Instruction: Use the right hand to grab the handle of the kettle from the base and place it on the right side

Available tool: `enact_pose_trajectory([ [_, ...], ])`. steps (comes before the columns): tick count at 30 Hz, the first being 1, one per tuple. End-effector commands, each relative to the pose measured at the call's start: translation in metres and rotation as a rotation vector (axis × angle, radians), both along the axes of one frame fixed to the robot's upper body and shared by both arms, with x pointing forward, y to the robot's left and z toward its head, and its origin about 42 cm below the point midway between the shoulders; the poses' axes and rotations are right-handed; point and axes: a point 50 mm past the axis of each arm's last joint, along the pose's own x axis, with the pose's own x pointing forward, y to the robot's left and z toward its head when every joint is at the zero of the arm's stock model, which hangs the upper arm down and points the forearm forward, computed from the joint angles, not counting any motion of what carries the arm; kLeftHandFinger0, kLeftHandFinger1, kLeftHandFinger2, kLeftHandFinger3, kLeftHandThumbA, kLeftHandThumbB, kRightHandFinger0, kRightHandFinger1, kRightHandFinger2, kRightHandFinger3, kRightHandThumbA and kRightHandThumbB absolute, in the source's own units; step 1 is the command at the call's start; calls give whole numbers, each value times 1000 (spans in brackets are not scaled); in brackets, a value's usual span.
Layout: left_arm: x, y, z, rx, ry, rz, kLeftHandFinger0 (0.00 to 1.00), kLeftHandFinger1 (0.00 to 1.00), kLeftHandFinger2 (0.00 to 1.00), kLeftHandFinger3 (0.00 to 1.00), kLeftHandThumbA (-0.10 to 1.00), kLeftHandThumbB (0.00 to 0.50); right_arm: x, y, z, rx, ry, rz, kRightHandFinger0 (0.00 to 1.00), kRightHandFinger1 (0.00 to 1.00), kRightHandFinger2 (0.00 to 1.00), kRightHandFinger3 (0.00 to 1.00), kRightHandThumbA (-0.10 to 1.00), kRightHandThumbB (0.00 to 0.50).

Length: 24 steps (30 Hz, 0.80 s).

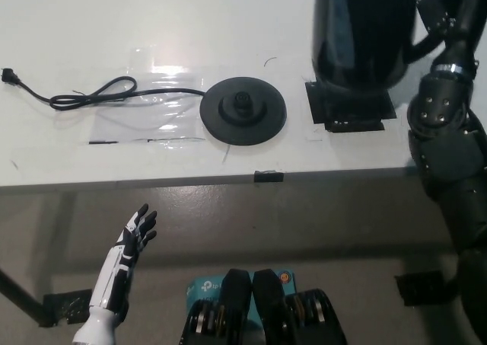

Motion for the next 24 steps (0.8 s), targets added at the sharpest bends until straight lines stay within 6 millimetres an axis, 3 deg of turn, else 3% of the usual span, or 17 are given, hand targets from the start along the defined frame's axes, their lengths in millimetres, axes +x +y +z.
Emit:
enact_pose_trajectory([
  [1, 3, 2, 10, 13, -49, -17, 1000, 1000, 1000, 1000, 1000, 500, 2, -8, 43, 36, -199, 7, 0, 57, 526, 532, -100, 85],
  [5, 3, 2, 11, 15, -51, -21, 1000, 1000, 1000, 1000, 1000, 500, 1, -8, 29, 4, -172, -4, 0, 0, 432, 497, -100, 81],
  [7, 3, 2, 11, 4, -48, -21, 1000, 1000, 1000, 1000, 1000, 500, 0, -9, 20, 4, -146, -4, 0, 0, 388, 423, -100, 79],
  [11, 3, 2, 12, 3, -52, -19, 1000, 1000, 1000, 1000, 1000, 500, -1, -3, 0, 3, -94, -1, 0, 0, 380, 416, -100, 79],
  [14, 3, 2, 11, -2, -51, -20, 1000, 1000, 1000, 1000, 1000, 500, -5, -1, -17, -23, -64, -4, 0, 28, 464, 518, -100, 79],
  [15, 3, 2, 11, -2, -54, -20, 1000, 1000, 1000, 1000, 1000, 500, -6, -1, -25, -12, -37, 5, 0, 66, 506, 542, -100, 89],
  [16, 3, 3, 11, -3, -57, -19, 1000, 1000, 1000, 1000, 1000, 500, -6, -1, -32, -2, 2, 34, 54, 165, 603, 616, -70, 119],
  [17, 3, 3, 11, -3, -57, -19, 1000, 1000, 1000, 1000, 1000, 500, -6, -1, -34, 1, 14, 45, 44, 183, 617, 614, -52, 121],
  [18, 3, 4, 12, -1, -59, -17, 1000, 1000, 1000, 1000, 1000, 500, -3, -4, -42, -22, 86, 106, 385, 542, 909, 905, 234, 211],
  [19, 3, 4, 12, -3, -56, -14, 1000, 1000, 1000, 1000, 1000, 500, -2, -6, -47, -40, 133, 146, 620, 792, 1000, 1000, 345, 272],
  [20, 3, 4, 13, -3, -54, -10, 1000, 1000, 1000, 1000, 1000, 500, -1, -9, -52, -31, 194, 215, 850, 1000, 1000, 1000, 440, 353],
  [21, 3, 5, 13, -4, -53, -8, 1000, 1000, 1000, 1000, 1000, 500, 0, -12, -54, -37, 236, 255, 1000, 1000, 1000, 1000, 511, 378],
  [24, 3, 5, 11, -5, -51, -7, 1000, 1000, 1000, 1000, 1000, 500, -2, -23, -57, -67, 322, 346, 1000, 1000, 1000, 1000, 682, 492],
])
